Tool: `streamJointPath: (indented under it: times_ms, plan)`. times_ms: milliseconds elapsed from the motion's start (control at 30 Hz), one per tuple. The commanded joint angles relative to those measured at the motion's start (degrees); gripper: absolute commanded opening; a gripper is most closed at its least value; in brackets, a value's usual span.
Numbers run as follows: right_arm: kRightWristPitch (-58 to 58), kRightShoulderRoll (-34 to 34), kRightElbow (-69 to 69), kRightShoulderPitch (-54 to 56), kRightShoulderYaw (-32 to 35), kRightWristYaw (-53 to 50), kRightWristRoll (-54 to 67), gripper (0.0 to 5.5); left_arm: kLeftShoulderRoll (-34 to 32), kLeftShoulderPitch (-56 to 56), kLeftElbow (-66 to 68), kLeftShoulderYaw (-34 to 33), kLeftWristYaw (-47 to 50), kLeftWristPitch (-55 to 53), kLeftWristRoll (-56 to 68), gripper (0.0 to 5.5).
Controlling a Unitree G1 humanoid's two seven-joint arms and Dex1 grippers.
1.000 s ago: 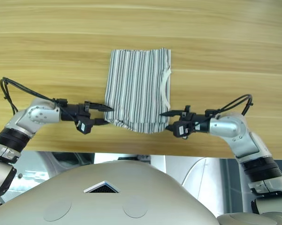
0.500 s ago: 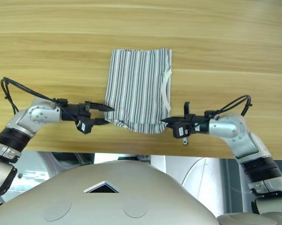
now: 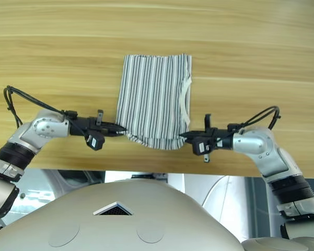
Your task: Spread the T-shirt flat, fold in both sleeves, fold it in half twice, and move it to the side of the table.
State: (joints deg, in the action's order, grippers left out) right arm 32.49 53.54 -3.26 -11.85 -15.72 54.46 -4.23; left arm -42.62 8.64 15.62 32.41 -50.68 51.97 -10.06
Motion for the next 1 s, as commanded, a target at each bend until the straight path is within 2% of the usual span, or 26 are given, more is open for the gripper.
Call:
streamJointPath:
  times_ms: [33, 200, 467, 1000]
  plan:
    - [2.0, 3.2, -4.6, -2.2, 1.9, 2.7, 6.4, 0.07, -3.8, -0.4, -6.2, -1.4, -3.7, -3.2, 7.2, 0.24]
    - [3.7, 6.0, -9.0, -4.7, 4.7, 5.6, 14.8, 0.07, -9.5, -3.8, -16.1, -3.7, -7.9, -7.3, 16.7, 0.24]
    - [5.0, 7.2, -12.0, -7.1, 8.3, 8.8, 22.0, 0.07, -14.2, -9.4, -21.8, -8.2, -10.3, -8.4, 21.2, 0.24]
    - [-3.6, -2.4, -6.5, 2.4, 9.9, 3.6, 19.4, 0.07, 0.3, 1.2, -9.6, -13.9, -4.3, -13.2, 15.7, 0.24]
